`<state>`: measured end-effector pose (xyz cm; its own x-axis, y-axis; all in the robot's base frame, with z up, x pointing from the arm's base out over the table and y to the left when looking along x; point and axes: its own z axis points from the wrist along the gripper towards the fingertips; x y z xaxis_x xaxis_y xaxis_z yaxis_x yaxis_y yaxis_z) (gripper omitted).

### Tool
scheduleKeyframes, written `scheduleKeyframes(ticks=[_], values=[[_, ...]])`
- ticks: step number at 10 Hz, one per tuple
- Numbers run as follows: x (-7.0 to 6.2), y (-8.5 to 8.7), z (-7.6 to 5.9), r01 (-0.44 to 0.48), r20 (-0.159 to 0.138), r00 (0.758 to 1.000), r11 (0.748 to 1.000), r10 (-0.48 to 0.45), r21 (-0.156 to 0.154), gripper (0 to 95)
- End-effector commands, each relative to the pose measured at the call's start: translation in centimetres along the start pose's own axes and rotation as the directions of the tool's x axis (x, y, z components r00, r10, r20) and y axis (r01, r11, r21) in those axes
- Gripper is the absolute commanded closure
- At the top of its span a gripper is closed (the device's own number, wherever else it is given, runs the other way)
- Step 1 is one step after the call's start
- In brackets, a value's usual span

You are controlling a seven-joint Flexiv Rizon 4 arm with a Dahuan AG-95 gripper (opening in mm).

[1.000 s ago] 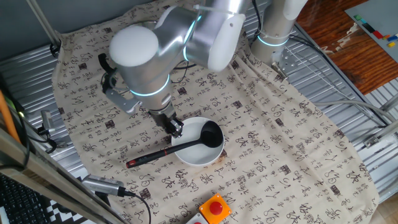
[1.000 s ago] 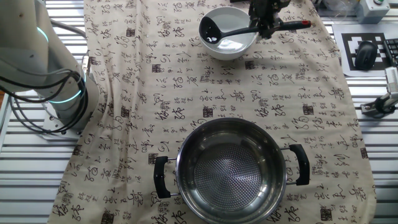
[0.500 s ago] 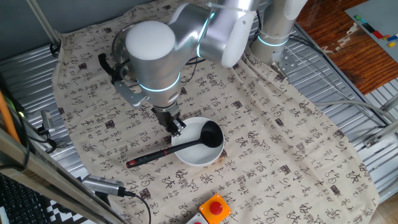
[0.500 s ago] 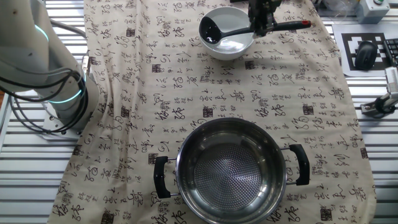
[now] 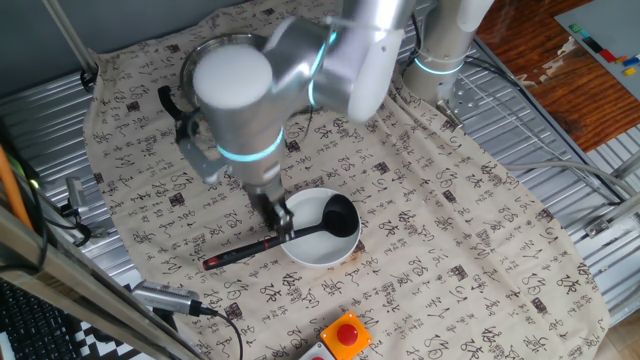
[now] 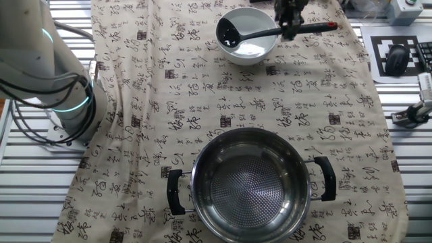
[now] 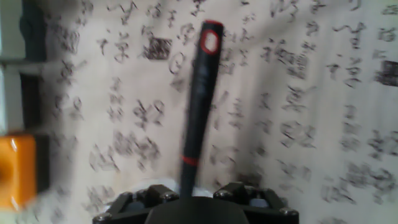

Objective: Scoop water with a large spoon from one bowl to another

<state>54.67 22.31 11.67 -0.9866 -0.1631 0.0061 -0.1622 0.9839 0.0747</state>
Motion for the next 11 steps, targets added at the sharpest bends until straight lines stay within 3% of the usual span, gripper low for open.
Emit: scheduleKeyframes(ticks=[1, 2, 3, 6, 7, 9, 11], values=[[-1.23, 1.03, -0.07, -0.013, -0.009, 1.0, 1.0, 0.013, 0.004, 19.0], [-1.37, 1.15, -0.06, 0.014, -0.003, 1.0, 1.0, -0.014, 0.009, 19.0], [-1.28, 1.04, -0.15, 0.039, -0.001, 0.999, 0.999, -0.039, 0.017, 38.0], [-0.92, 0.42, -0.57, 0.04, 0.008, 0.999, 0.999, -0.04, 0.018, 38.0], [-0.92, 0.42, -0.57, -0.002, 0.009, 1.0, 1.0, 0.002, 0.017, 38.0], [-0.92, 0.42, -0.57, -0.067, 0.053, 0.996, 0.998, 0.067, 0.012, 38.0], [-0.92, 0.42, -0.57, -0.088, 0.054, 0.995, 0.996, 0.087, 0.01, 38.0]])
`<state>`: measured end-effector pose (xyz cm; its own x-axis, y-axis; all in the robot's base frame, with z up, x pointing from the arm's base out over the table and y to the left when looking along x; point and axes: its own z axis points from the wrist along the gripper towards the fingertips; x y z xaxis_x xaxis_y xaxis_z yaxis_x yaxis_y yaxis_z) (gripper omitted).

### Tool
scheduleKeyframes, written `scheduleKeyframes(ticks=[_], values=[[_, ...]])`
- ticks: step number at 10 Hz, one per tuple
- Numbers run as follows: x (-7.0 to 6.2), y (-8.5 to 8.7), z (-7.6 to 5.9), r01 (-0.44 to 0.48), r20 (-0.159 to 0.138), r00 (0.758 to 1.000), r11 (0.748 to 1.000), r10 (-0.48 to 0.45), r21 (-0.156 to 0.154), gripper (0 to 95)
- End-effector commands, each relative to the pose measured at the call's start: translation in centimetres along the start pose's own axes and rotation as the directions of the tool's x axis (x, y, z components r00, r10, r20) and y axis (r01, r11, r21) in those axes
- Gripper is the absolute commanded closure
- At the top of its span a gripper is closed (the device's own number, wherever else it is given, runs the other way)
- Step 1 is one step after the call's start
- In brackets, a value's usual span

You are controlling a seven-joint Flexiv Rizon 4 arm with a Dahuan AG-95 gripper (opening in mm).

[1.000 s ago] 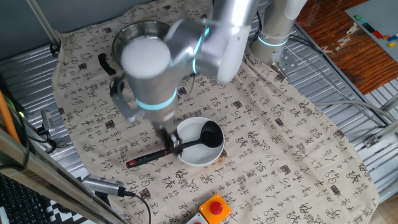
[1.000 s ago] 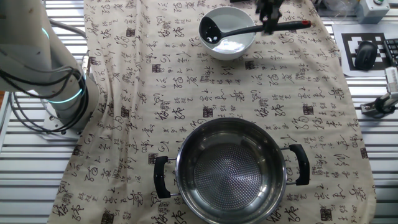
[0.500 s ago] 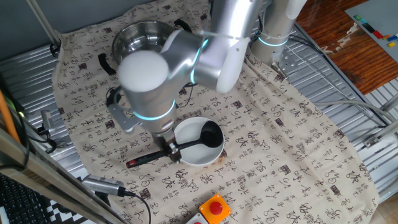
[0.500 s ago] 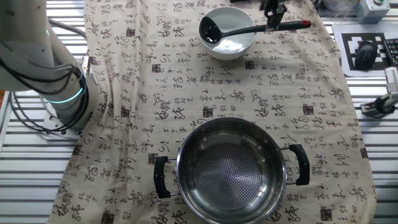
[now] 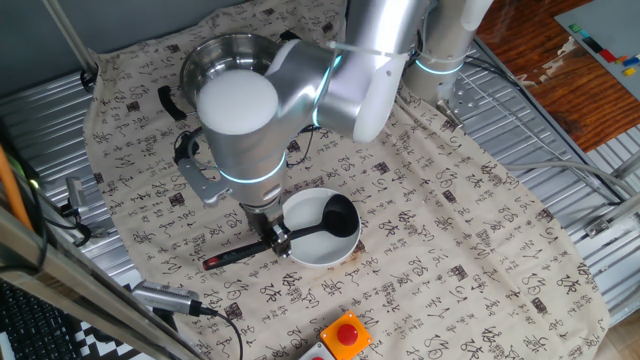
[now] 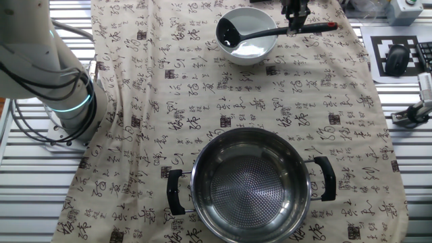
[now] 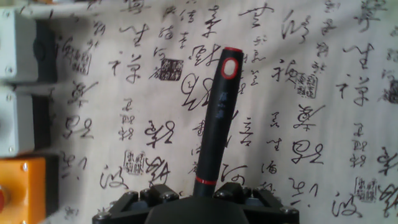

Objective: Scoop water with a large spoon from one bowl to another

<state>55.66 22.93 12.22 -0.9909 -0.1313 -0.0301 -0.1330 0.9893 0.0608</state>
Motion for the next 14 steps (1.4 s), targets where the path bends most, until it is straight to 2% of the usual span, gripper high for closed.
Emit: scheduleKeyframes(ticks=[1, 5, 6, 10, 14], values=[[0.2, -0.2, 0.0, -0.055, 0.014, 0.998, 0.998, 0.055, -0.003, 38.0], [-0.4, -0.6, 1.2, -0.073, 0.022, 0.997, 0.997, 0.073, -0.012, 38.0], [-0.8, -0.7, 1.3, -0.073, 0.026, 0.997, 0.997, 0.074, -0.028, 38.0], [-3.0, -0.5, 1.4, -0.063, 0.025, 0.998, 0.997, 0.064, -0.046, 38.0], [-3.2, -0.5, 1.5, -0.031, 0.015, 0.999, 0.999, 0.032, -0.045, 38.0]])
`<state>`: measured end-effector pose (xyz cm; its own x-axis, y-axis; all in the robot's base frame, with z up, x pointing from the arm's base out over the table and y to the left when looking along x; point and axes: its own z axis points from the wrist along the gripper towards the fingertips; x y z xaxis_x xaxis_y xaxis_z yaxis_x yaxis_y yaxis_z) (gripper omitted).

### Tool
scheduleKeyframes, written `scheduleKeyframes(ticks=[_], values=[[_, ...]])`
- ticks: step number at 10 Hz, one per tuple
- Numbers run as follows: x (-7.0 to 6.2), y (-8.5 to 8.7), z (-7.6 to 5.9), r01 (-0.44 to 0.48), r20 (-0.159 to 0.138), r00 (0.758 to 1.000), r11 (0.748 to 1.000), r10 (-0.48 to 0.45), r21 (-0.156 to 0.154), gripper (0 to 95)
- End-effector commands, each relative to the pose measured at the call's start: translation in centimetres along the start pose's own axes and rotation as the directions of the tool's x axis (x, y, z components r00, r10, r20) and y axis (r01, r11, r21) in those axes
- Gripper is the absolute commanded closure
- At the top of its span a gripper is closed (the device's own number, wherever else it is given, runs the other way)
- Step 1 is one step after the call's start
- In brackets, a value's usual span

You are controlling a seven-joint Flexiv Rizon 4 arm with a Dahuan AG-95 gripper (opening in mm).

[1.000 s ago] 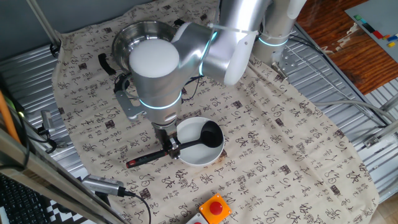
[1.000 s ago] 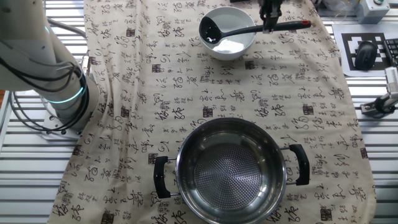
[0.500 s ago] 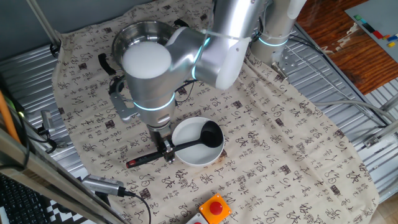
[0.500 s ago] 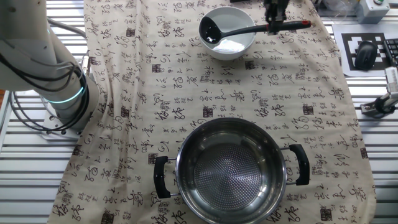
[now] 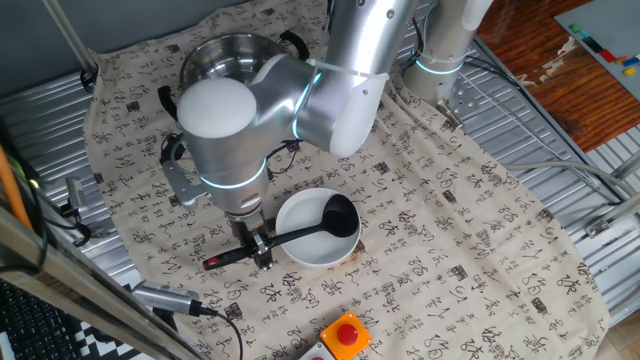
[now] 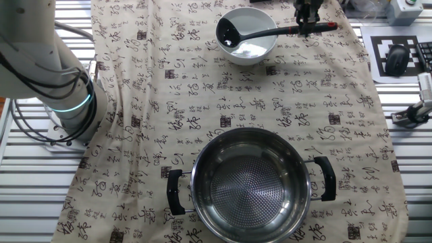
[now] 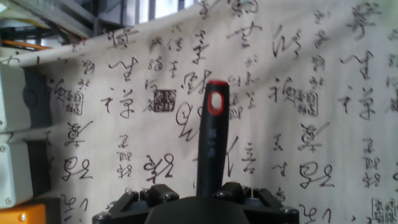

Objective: Scoop water with a large spoon from one bowl to another

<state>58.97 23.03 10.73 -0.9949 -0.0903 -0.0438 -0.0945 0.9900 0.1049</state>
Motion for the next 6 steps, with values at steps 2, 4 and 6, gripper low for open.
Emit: scheduleKeyframes(ticks=[2, 4, 6], values=[[0.09, -0.04, -0.02, 0.021, -0.006, 1.0, 1.0, -0.021, -0.002, 38.0], [0.09, -0.04, -0.02, 0.028, -0.017, 0.999, 1.0, -0.028, 0.005, 38.0], [0.09, -0.04, -0.02, 0.027, -0.015, 1.0, 1.0, -0.026, 0.01, 38.0]])
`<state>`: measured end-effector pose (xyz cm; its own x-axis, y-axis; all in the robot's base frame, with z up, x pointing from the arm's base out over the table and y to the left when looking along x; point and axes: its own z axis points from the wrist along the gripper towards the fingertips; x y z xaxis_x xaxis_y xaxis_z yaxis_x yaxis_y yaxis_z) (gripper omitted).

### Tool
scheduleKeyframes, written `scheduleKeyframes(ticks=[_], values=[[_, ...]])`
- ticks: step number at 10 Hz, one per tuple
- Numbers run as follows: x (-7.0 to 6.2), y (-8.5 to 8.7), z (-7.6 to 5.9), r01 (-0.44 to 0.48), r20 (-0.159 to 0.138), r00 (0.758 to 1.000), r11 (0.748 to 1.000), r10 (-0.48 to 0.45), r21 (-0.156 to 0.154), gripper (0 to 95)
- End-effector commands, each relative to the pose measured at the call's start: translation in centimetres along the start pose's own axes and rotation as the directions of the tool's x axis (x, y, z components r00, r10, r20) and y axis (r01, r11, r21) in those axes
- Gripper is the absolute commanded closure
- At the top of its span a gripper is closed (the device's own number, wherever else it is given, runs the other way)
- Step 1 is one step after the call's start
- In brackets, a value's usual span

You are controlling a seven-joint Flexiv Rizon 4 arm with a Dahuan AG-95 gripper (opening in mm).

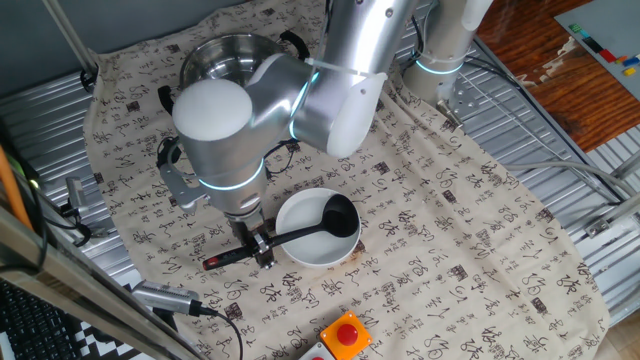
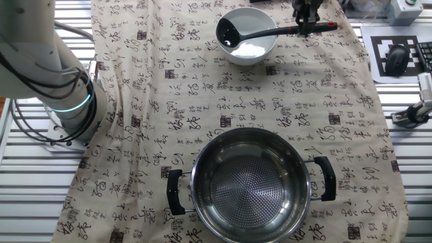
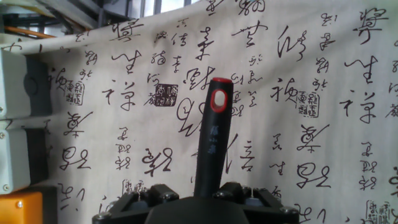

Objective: Scoop water with a large spoon from one bowl to another

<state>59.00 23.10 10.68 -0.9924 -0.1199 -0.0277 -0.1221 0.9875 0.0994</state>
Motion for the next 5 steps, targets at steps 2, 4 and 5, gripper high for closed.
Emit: scheduleKeyframes(ticks=[2, 4, 5], values=[[0.03, -0.2, 0.27, 0.01, 0.001, 1.0, 1.0, -0.01, 0.021, 38.0], [-0.02, -0.25, 0.45, 0.033, -0.003, 0.999, 0.998, -0.033, 0.059, 38.0], [-0.1, -0.3, 0.66, 0.033, 0.002, 0.999, 0.998, -0.033, 0.059, 38.0]])
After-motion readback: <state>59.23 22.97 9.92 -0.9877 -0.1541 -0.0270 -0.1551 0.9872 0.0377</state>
